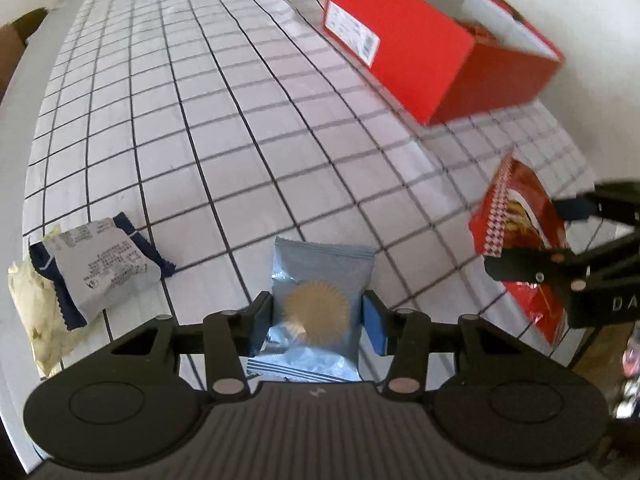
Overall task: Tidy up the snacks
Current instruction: 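Carry the red chip bag and blue cookie packet over the red box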
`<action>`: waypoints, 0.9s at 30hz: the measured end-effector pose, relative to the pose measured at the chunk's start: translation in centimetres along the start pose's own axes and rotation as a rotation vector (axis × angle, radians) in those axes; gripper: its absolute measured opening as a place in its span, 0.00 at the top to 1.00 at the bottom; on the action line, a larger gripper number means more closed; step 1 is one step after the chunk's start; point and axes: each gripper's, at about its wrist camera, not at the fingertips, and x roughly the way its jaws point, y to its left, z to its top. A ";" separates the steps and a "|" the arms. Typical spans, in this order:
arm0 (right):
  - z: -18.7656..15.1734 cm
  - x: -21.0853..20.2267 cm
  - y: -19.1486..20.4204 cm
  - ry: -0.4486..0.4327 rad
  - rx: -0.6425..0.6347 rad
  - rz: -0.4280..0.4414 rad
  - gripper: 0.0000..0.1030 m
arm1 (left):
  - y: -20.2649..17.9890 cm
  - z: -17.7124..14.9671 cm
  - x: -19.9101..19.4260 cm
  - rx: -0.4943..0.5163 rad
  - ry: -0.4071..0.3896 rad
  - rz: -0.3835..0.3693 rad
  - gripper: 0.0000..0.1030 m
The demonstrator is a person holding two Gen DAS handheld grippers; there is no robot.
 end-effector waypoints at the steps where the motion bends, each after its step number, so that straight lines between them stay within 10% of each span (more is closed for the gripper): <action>1: 0.2 -0.4 -0.3 -0.008 0.008 -0.004 0.26 | 0.0 0.2 -0.6 -0.011 -0.012 0.002 0.54; 27: 9.4 -7.3 -14.3 -0.257 0.120 -0.095 0.26 | -12.2 15.6 -5.5 -0.064 -0.216 0.035 0.54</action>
